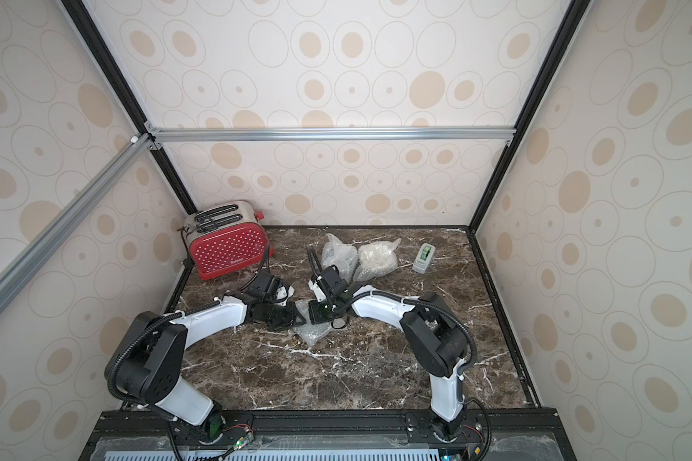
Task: Wrap bowls in bubble wrap
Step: Wrap the bowl in bubble wrap.
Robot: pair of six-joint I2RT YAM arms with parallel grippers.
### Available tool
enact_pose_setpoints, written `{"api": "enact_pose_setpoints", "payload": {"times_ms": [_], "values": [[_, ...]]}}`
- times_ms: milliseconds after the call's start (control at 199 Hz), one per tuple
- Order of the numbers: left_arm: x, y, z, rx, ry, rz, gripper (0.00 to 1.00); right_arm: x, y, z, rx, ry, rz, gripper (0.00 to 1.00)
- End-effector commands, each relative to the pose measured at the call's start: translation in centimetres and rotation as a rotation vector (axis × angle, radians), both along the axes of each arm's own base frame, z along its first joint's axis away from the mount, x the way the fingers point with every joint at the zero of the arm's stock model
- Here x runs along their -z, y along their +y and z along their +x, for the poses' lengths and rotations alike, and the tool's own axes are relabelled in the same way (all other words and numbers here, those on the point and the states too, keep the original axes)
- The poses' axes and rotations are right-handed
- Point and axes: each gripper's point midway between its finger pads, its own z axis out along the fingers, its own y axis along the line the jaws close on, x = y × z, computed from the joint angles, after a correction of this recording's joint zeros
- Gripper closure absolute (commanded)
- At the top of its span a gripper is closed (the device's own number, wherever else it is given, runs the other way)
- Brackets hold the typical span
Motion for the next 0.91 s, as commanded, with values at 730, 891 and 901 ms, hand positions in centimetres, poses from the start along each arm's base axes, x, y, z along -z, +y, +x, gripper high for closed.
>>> {"api": "enact_pose_setpoints", "payload": {"times_ms": [730, 891, 901], "values": [[-1.4, -0.6, 0.5, 0.006, -0.04, -0.046, 0.45, 7.9, -7.1, 0.4, 0.237, 0.075, -0.207, 0.93], [-1.8, -0.2, 0.1, -0.014, -0.047, -0.045, 0.44, 7.4, -6.4, -0.1, 0.219, 0.031, -0.238, 0.93], [-1.8, -0.2, 0.1, -0.014, -0.048, -0.044, 0.44, 7.3, -6.3, -0.1, 0.218, 0.026, -0.239, 0.93]]}}
